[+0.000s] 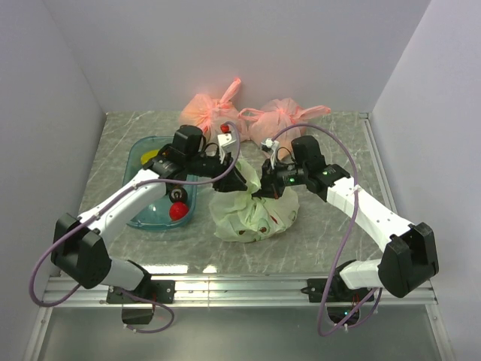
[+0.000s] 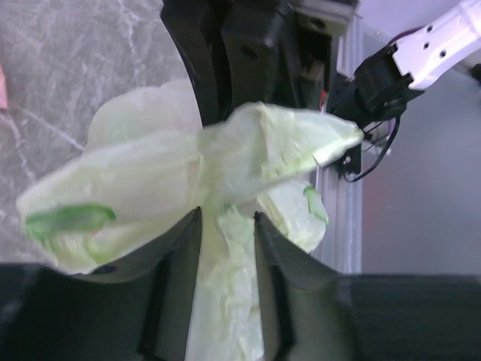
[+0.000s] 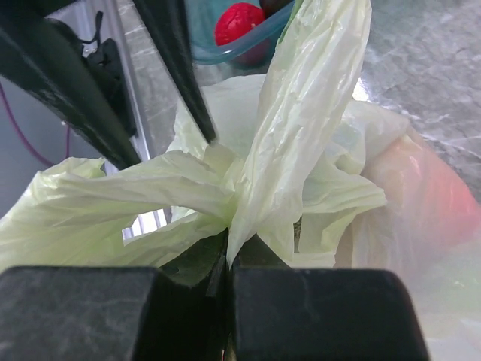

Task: Place the fake fruits into the plastic bag and tie a complex knot

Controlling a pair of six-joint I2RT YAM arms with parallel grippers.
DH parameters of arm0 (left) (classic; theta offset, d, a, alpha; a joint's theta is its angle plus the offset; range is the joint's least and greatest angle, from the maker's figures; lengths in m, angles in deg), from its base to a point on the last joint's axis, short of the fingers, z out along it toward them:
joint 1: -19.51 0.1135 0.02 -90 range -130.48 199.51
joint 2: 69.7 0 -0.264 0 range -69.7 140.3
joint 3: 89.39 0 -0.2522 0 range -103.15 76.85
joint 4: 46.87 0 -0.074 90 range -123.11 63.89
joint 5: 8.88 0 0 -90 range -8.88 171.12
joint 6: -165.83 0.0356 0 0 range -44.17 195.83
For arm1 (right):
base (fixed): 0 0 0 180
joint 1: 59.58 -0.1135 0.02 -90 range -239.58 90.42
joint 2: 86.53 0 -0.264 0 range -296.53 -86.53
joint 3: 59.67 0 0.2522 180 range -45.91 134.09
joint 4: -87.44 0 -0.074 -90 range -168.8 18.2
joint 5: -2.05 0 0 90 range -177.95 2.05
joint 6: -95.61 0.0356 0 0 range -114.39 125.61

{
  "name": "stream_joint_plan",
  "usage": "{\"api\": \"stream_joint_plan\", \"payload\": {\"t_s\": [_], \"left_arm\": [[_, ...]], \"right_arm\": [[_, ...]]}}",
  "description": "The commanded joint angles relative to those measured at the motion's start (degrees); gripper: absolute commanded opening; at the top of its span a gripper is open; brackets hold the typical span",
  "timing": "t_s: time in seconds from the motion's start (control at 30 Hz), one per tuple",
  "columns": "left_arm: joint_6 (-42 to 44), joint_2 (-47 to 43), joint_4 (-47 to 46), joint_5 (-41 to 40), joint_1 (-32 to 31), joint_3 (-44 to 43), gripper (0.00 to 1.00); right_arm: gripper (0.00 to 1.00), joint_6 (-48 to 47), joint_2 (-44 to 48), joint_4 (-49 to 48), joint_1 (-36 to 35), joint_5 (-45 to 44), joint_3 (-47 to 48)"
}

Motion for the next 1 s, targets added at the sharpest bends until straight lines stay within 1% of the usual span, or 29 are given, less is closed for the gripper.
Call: {"api": "stream_joint_plan", "payload": {"t_s": [0.0, 0.03, 0.07, 0.1, 0.17, 0.2, 0.23, 0.3, 0.4, 0.47, 0.5, 0.57, 0.6, 0.63, 0.67, 0.7, 0.73, 0.8, 0.83, 0.87, 0.9, 0.97], "left_arm": [[-4.50, 2.28, -7.58, 2.81, -0.99, -1.88, 0.36], [-5.02, 2.71, -8.55, 2.89, -1.52, -2.32, 0.35], [-6.16, 3.50, -10.30, 3.41, -1.69, -2.50, 0.33], [-6.96, 3.86, -11.53, 3.33, -1.70, -2.50, 0.28], [-9.32, 4.74, -13.99, 2.98, -1.87, -2.41, 0.22], [-9.77, 5.00, -14.61, 3.15, -1.87, -2.41, 0.18], [-10.30, 5.27, -15.40, 3.59, -1.87, -2.24, 0.15], [-12.05, 5.44, -17.95, 4.12, -2.13, -1.62, 0.10], [-13.73, 5.71, -19.80, 4.48, -2.57, -1.44, 0.06], [-14.69, 5.97, -20.16, 4.83, -3.19, -1.88, 0.05], [-14.87, 5.97, -20.07, 4.74, -3.28, -2.14, 0.06], [-13.65, 5.97, -17.10, 4.04, -3.28, -3.55, 0.11], [-12.86, 5.88, -14.12, 3.08, -3.10, -5.29, 0.18], [-12.16, 5.71, -9.13, 2.29, -1.88, -6.09, 0.23], [-11.45, 5.27, -7.34, 2.19, -0.74, -6.62, 0.28], [-11.10, 4.83, -5.50, 2.45, 0.49, -7.15, 0.34], [-10.57, 3.18, -2.96, 2.63, 3.28, -7.07, 0.36], [-9.17, 0.97, -1.53, 3.68, 6.37, -5.93, 0.43], [-8.46, -1.21, -1.00, 4.03, 9.26, -5.49, 0.45], [-6.98, -2.19, 0.74, 3.16, 10.42, -5.31, 0.47], [-6.44, -2.90, 1.02, 2.29, 11.39, -4.70, 0.52], [-3.90, -3.43, 3.56, 1.92, 13.41, -4.52, 0.57]], "right_arm": [[0.00, -0.67, 0.64, 0.29, 0.00, 2.68, 1.48], [0.00, -0.76, 0.38, 0.38, 0.00, 2.77, 1.75], [0.04, -0.85, 0.03, 0.55, -0.09, 2.86, 2.10], [0.13, -1.46, -0.06, 1.25, -0.18, 3.12, 2.36], [0.22, -1.72, -0.15, 1.52, -0.44, 3.91, 2.28], [0.33, -1.73, 0.02, 1.52, -0.36, 4.00, 2.02], [0.35, -1.38, 0.11, 0.91, -0.44, 4.09, 1.84], [0.44, -0.59, 0.11, -0.32, -0.53, 3.91, 1.14], [0.46, 0.64, -0.67, -2.08, -0.62, 3.74, 0.78], [0.45, 0.91, -1.72, -2.61, -0.62, 3.56, 1.22], [0.39, 0.13, -2.08, -2.26, -0.62, 3.56, 1.57], [0.18, -0.23, -3.04, -2.00, -0.62, 4.26, 2.36], [0.07, -0.93, -3.05, -1.47, -0.62, 4.09, 2.63], [0.03, -1.11, -2.88, -1.47, -0.53, 3.57, 2.63], [0.01, -1.46, -2.44, -1.47, -0.53, 3.21, 2.28], [0.00, -1.98, -2.17, -1.03, -0.44, 2.86, 2.10], [0.00, -2.08, -2.08, -0.85, -0.36, 2.60, 1.93], [0.00, -2.69, -1.38, -0.41, -0.27, 2.86, 1.58], [0.00, -2.78, -1.12, -0.59, -0.27, 2.95, 1.14], [0.00, -3.04, -0.33, -0.76, -0.09, 3.73, 0.87], [0.00, -3.83, 0.11, -1.20, -0.18, 4.26, 0.61], [0.00, -4.53, 1.25, -1.90, -0.18, 5.49, -0.09]]}}
